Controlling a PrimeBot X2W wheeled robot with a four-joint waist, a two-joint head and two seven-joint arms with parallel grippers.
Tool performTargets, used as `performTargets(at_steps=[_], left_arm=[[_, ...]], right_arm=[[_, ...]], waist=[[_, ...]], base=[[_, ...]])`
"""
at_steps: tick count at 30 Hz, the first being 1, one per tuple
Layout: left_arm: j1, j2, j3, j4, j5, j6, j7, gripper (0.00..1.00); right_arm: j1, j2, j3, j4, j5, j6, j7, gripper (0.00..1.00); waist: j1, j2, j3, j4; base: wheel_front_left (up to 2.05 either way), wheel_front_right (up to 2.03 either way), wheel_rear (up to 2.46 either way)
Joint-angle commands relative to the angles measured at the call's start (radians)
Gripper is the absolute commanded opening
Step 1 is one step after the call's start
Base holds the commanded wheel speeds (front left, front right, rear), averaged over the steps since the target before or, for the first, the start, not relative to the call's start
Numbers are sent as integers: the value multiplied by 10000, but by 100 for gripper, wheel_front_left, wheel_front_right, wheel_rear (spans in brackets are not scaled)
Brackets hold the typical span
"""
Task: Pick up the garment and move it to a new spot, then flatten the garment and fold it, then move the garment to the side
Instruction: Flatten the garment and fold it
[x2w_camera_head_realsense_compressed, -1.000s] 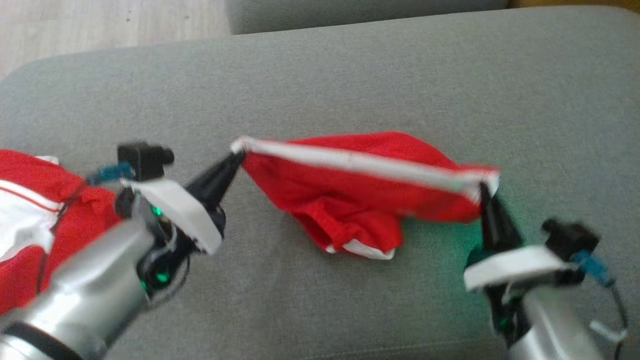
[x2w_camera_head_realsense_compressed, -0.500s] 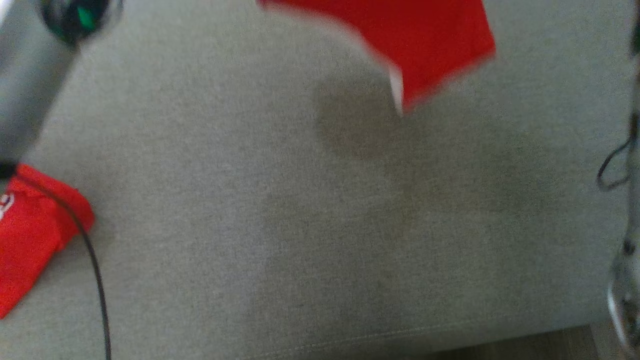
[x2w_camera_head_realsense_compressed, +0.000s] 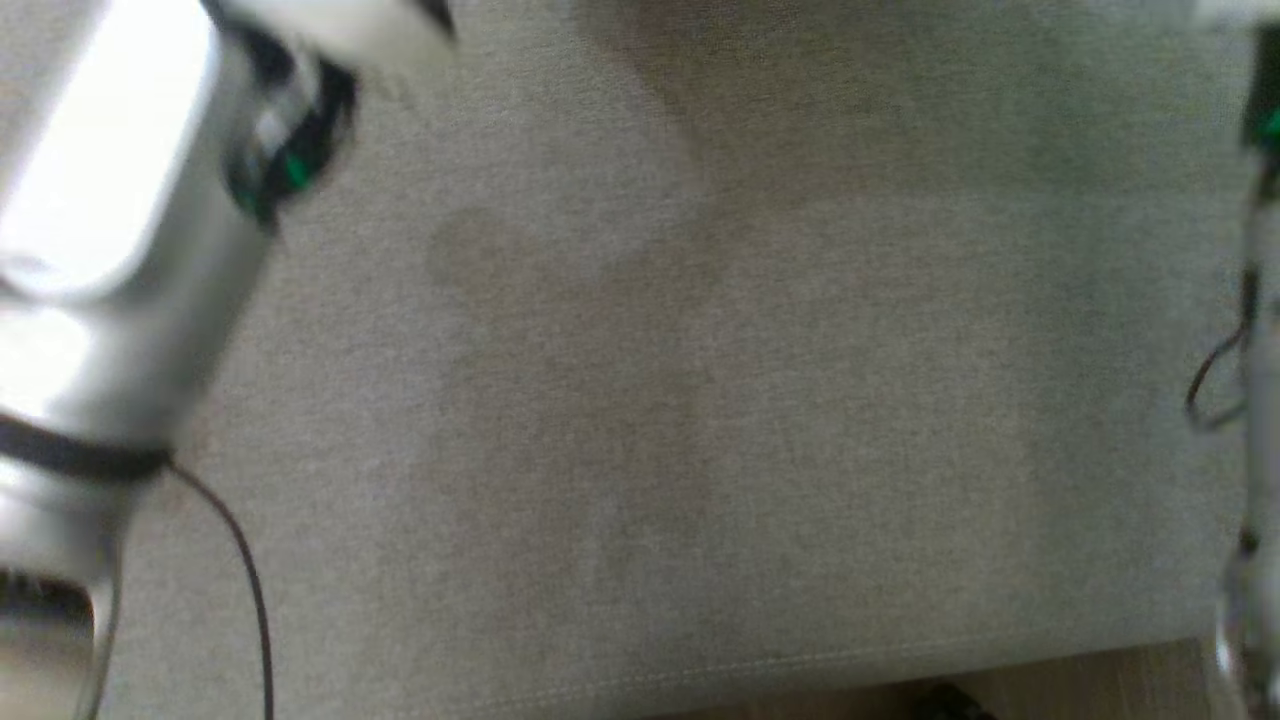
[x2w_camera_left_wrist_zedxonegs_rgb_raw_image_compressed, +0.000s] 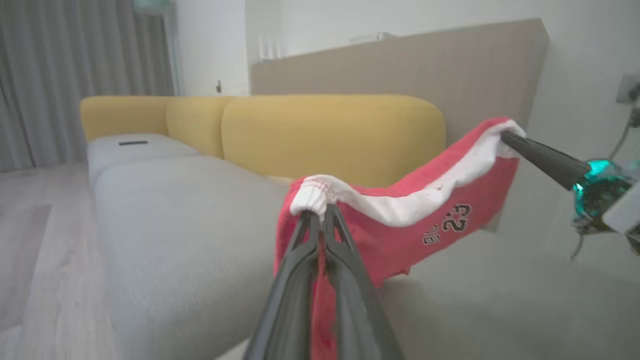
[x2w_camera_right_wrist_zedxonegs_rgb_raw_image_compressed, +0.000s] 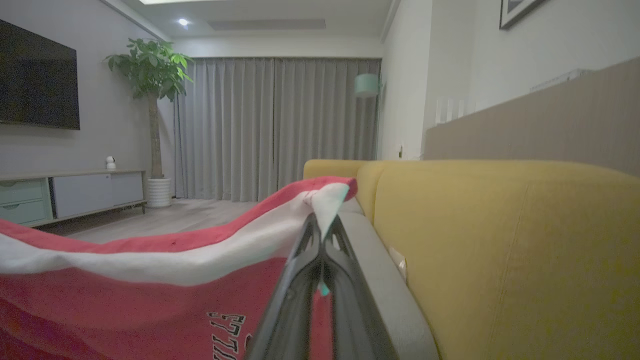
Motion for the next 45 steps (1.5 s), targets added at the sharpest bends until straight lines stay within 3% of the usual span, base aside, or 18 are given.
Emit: performTargets(at_steps=[1, 9, 17, 23, 30, 37, 45], left_arm=[[50, 515, 75, -715, 330, 5, -48, 0], [3927, 1022, -1117, -2370, 879, 3, -48, 0], [7356, 983, -511, -3072, 479, 3, -49, 0], [8430, 805, -95, -3752, 466, 3, -49, 0], [7147, 117, 23, -3500, -516, 2, -35, 0], [5193, -428, -69, -2440, -1366, 2, 461, 0], [3307, -861, -192, -582, -2240, 2, 974, 0]], right_arm=[[502, 121, -3, -327, 176, 71, -104, 0], [3979, 523, -520, -1374, 589, 71, -61, 0], [7855, 1209, -1171, -3915, 632, 71, 873, 0], [9252, 1543, -1579, -5745, 368, 71, 1746, 0], [7501, 1453, -1841, -5527, -657, 71, 2688, 0], [4879, 556, -1810, -3768, -1183, 71, 3682, 0], [1900, -473, -747, -968, -1360, 71, 4357, 0]], waist=[[-3, 1, -17, 94], [-3, 1, -1246, 273], [-3, 1, -2357, 338], [-3, 1, -2386, 553], [-3, 1, -1356, 944], [-3, 1, -432, 1360], [-3, 1, 297, 1592]], base=[[0, 0, 0], [0, 0, 0], [0, 0, 0], [0, 0, 0], [0, 0, 0], [0, 0, 0], [0, 0, 0]])
